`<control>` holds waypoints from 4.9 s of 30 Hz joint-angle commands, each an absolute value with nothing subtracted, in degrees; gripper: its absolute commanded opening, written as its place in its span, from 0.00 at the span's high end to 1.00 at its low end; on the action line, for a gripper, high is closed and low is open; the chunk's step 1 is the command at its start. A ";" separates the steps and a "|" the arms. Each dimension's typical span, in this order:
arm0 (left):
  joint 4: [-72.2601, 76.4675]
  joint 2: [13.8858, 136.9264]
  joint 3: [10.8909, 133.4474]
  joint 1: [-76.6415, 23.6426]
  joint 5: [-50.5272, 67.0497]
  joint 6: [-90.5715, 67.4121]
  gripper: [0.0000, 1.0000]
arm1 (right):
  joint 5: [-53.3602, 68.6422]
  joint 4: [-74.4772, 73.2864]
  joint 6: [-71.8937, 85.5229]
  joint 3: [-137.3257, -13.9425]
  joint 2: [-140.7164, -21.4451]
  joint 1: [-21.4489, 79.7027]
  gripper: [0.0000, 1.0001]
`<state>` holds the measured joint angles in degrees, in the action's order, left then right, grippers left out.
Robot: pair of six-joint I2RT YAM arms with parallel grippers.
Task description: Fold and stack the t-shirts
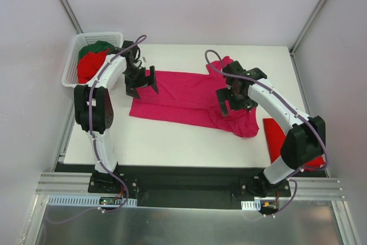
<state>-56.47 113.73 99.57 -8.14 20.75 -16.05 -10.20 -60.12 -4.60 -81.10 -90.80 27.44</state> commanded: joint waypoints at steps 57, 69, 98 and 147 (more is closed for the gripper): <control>-51.33 101.07 97.12 -7.91 30.06 -22.41 0.01 | -8.70 -59.15 -9.58 -94.48 -116.72 29.88 0.43; -51.42 101.43 97.21 -7.74 30.41 -21.80 0.01 | -9.93 -57.13 -9.93 -90.97 -117.95 29.97 0.74; -51.59 99.85 95.01 -7.82 31.38 -21.53 0.01 | -16.95 -63.63 -10.29 -113.47 -123.58 30.14 0.21; -52.56 100.46 93.52 -7.91 31.64 -20.74 0.01 | -17.58 -56.24 -9.58 -97.37 -119.79 16.79 0.99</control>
